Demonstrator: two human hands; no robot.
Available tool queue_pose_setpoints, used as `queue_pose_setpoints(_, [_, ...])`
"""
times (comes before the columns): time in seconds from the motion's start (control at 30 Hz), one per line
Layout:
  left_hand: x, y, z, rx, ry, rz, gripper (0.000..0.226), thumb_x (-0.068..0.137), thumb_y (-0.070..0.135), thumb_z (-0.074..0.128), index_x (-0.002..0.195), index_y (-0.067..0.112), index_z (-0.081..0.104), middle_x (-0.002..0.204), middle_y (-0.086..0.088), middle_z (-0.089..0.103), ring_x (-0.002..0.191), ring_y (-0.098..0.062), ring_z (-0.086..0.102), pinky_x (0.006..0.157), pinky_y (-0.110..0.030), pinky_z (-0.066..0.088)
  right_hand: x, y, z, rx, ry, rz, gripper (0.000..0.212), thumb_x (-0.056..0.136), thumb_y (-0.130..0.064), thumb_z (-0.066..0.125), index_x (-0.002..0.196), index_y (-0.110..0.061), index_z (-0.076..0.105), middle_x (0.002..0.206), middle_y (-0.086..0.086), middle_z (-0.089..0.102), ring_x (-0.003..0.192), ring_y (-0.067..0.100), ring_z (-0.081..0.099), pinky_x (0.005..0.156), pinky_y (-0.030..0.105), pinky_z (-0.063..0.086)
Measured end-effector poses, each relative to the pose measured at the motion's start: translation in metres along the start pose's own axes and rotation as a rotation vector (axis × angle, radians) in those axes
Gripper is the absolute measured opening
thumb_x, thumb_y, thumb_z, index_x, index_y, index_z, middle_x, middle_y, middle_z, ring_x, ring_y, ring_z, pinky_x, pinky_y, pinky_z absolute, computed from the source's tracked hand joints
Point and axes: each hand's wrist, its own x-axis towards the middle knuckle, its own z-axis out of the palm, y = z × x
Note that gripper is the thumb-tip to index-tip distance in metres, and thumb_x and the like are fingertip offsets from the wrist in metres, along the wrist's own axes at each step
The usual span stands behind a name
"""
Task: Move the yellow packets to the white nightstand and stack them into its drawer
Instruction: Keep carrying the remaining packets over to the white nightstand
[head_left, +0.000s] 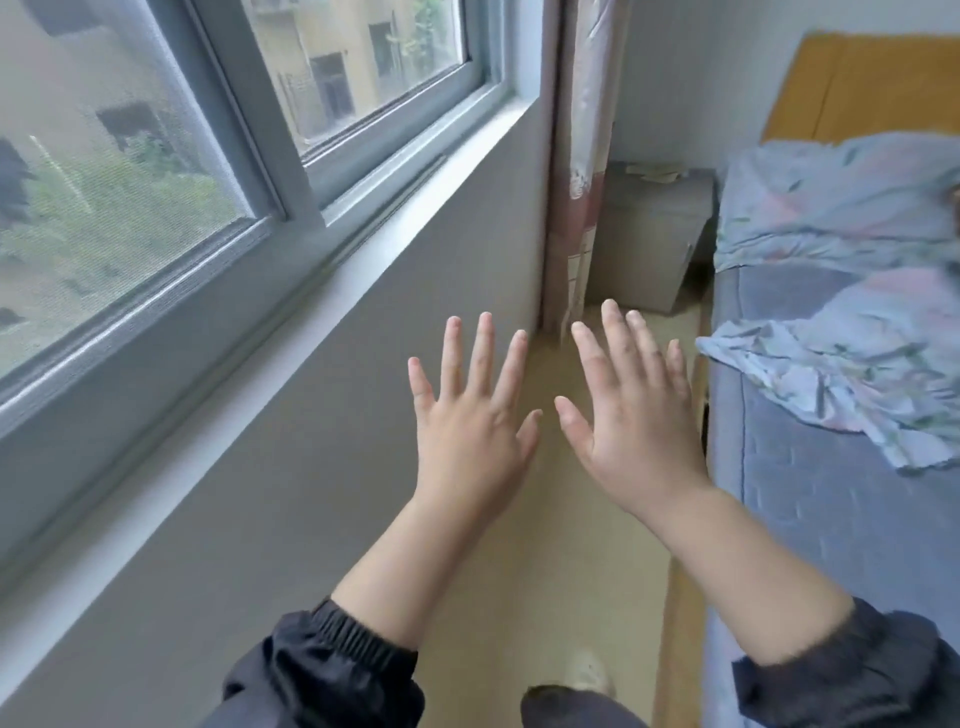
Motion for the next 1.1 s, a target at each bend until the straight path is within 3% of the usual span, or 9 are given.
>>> queue_pose_setpoints(0.47, [0.364, 0.125, 0.172, -0.091, -0.097, 0.174, 0.070, 0.084, 0.051, 0.028, 0.146, 0.021, 0.039, 0.153, -0.009, 0.035, 0.143, -0.035, 0.026, 0.106, -0.063, 0.026, 0.254, 0.270, 0.137, -0.096, -0.084, 0.260, 0.067, 0.089, -0.051, 0.030, 0.146, -0.016, 0.034, 0.156, 0.013, 0.025, 0.141, 0.034, 0.027, 0.110, 0.058, 0.022])
queue_pose_setpoints(0.7, [0.523, 0.144, 0.256, -0.139, -0.119, 0.195, 0.071, 0.083, 0.053, 0.030, 0.145, 0.019, 0.040, 0.152, -0.011, 0.035, 0.142, -0.037, 0.028, 0.104, -0.064, 0.029, 0.384, 0.361, 0.216, -0.073, -0.101, 0.299, 0.066, 0.088, -0.051, 0.032, 0.143, -0.015, 0.040, 0.154, 0.013, 0.030, 0.139, 0.035, 0.031, 0.108, 0.059, 0.026])
queue_pose_setpoints(0.97, [0.757, 0.154, 0.357, -0.236, -0.129, 0.240, 0.074, 0.084, 0.055, 0.032, 0.149, 0.020, 0.030, 0.157, -0.011, 0.025, 0.145, -0.037, 0.019, 0.107, -0.062, 0.026, 0.579, 0.466, 0.308, -0.180, -0.114, 0.378, 0.070, 0.088, -0.055, 0.027, 0.145, -0.016, 0.037, 0.155, 0.013, 0.027, 0.140, 0.034, 0.029, 0.110, 0.057, 0.026])
queue_pose_setpoints(1.1, [0.866, 0.178, 0.389, -0.252, -0.148, 0.313, 0.075, 0.091, 0.051, 0.043, 0.154, 0.022, 0.014, 0.161, -0.009, 0.006, 0.148, -0.034, 0.000, 0.113, -0.059, 0.013, 0.658, 0.521, 0.333, -0.212, -0.111, 0.440, 0.070, 0.088, -0.054, 0.027, 0.144, -0.015, 0.038, 0.154, 0.014, 0.029, 0.139, 0.034, 0.032, 0.108, 0.057, 0.028])
